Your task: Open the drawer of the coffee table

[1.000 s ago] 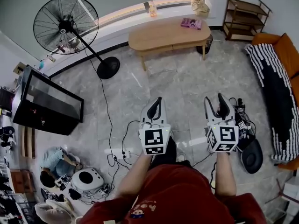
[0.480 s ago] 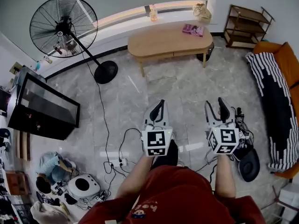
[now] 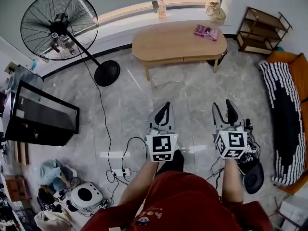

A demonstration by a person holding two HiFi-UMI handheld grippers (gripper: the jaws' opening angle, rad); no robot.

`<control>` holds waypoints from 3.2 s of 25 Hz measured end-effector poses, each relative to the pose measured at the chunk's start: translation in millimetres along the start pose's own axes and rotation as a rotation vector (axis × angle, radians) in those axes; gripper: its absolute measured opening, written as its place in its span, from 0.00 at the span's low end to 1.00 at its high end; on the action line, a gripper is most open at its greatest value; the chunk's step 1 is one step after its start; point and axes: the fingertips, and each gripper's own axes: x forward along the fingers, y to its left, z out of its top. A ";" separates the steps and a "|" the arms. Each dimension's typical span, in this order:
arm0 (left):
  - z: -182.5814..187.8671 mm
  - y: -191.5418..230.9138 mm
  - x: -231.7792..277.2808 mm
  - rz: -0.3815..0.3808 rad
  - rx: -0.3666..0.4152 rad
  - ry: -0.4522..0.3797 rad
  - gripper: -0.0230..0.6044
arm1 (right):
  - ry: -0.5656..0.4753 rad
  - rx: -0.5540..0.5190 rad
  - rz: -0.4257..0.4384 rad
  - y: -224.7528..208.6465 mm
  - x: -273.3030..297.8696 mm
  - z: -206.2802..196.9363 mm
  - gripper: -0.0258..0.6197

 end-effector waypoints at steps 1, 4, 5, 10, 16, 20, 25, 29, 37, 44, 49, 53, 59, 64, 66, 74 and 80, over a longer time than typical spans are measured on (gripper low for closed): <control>-0.3 6.9 9.2 0.000 0.001 0.003 0.05 | 0.007 -0.002 0.003 0.9 12.1 1.0 0.37; -0.1 25.1 37.8 0.002 -0.003 0.008 0.05 | 0.025 -0.014 0.009 1.5 45.0 4.9 0.37; 0.5 30.3 46.9 0.001 -0.008 0.007 0.05 | 0.030 -0.019 0.008 0.7 54.3 6.6 0.37; 3.0 56.1 82.6 -0.010 -0.016 0.004 0.05 | 0.038 -0.024 0.000 2.6 94.3 14.7 0.37; 12.6 72.0 114.0 -0.016 -0.012 -0.012 0.05 | 0.022 -0.028 -0.008 -2.6 126.6 27.8 0.37; 17.4 84.4 123.6 -0.008 -0.012 -0.018 0.05 | 0.016 -0.036 -0.003 0.2 140.7 35.0 0.37; 22.4 92.6 137.4 -0.004 -0.011 -0.025 0.05 | 0.005 -0.041 -0.003 -4.0 155.8 41.9 0.37; 26.6 88.6 156.8 -0.005 -0.006 -0.029 0.05 | -0.001 -0.036 -0.006 -20.0 167.2 42.8 0.37; 41.9 67.5 219.4 -0.010 0.020 -0.032 0.05 | -0.014 -0.007 -0.028 -79.7 203.6 45.7 0.37; 67.3 30.1 298.4 -0.018 0.037 -0.028 0.05 | -0.011 0.028 -0.030 -158.4 248.5 54.6 0.36; 86.1 -1.5 361.5 -0.026 0.053 -0.021 0.05 | -0.006 0.043 -0.032 -218.6 281.1 64.5 0.36; 102.7 -27.5 409.4 -0.038 0.064 -0.027 0.05 | -0.004 0.046 -0.036 -266.4 305.5 70.6 0.36; 113.1 -54.8 468.3 -0.037 0.076 -0.018 0.05 | 0.000 0.059 -0.038 -322.4 337.2 72.0 0.36; 124.1 -66.9 500.4 -0.018 0.082 -0.026 0.05 | 0.000 0.066 -0.026 -356.4 359.3 72.3 0.36; 127.4 -67.4 509.5 -0.009 0.079 -0.027 0.05 | 0.000 0.065 -0.018 -362.8 366.8 74.1 0.36; 136.0 -63.2 531.5 0.023 0.073 -0.036 0.05 | -0.015 0.058 0.014 -374.8 393.0 84.9 0.36; 133.2 -41.6 534.4 0.035 0.064 -0.043 0.05 | -0.005 0.049 0.035 -357.9 414.2 84.9 0.36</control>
